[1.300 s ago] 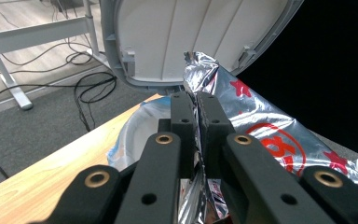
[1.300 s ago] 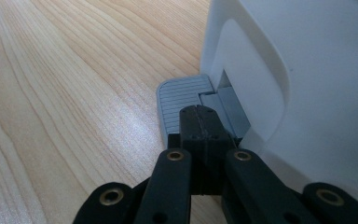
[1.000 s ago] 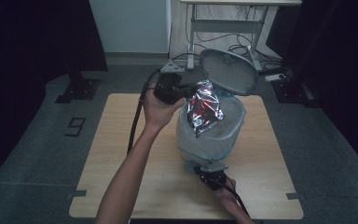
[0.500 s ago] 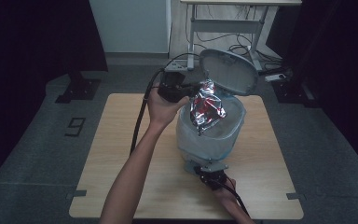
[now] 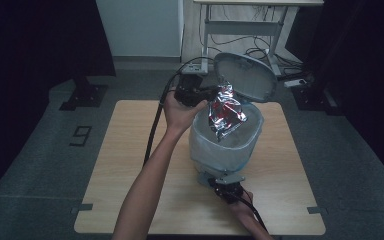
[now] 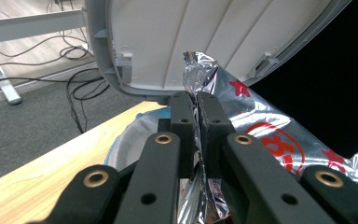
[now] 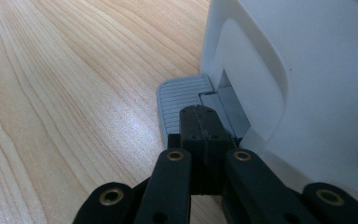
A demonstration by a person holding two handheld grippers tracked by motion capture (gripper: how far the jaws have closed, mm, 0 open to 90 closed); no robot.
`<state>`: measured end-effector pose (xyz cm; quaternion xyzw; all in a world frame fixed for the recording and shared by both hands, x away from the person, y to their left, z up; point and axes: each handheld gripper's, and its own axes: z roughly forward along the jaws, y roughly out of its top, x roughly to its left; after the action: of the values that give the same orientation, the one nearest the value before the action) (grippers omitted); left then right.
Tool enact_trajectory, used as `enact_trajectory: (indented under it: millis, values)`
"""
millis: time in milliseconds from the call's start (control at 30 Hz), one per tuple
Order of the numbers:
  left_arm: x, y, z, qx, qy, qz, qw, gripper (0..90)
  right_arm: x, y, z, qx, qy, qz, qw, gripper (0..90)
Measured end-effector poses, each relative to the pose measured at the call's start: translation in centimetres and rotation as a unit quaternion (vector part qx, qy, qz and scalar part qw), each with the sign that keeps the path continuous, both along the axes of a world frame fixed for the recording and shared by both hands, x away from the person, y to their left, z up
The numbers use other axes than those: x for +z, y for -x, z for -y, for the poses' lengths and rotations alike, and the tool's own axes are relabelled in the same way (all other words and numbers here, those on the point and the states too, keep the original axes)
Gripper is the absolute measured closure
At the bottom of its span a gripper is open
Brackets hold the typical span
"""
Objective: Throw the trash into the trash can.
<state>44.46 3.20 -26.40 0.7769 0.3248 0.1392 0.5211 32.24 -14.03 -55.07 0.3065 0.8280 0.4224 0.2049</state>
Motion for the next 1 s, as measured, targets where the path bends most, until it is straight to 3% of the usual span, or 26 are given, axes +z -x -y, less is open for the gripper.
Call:
enact_trajectory:
  millis: [233, 300, 333, 500, 1000]
  values:
    - [-0.6, -0.2, 0.4, 0.002, -0.004, -0.001, 1.0000, 84.9, 0.0, 0.0, 0.0, 0.000, 0.000, 0.000, 1.0000, 90.0]
    - [-0.9, -0.5, 0.5, -0.001, -0.009, -0.005, 0.9999, 78.3, 0.0, 0.0, 0.0, 0.000, 0.000, 0.000, 1.0000, 90.0]
    - [-1.0, -0.5, 0.6, -0.001, -0.009, -0.007, 0.9999, 69.7, 0.0, 0.0, 0.0, 0.000, 0.000, 0.000, 1.0000, 90.0]
    - [-1.4, -0.3, 0.5, 0.002, -0.019, -0.005, 0.9998, 54.9, 0.0, 0.0, 0.0, 0.000, 0.000, 0.001, 1.0000, 90.0]
    - [-2.0, 1.5, -2.4, -0.006, -0.022, -0.008, 0.9997, 47.9, 0.0, 0.1, -0.1, 0.001, 0.005, 0.005, 1.0000, 90.0]
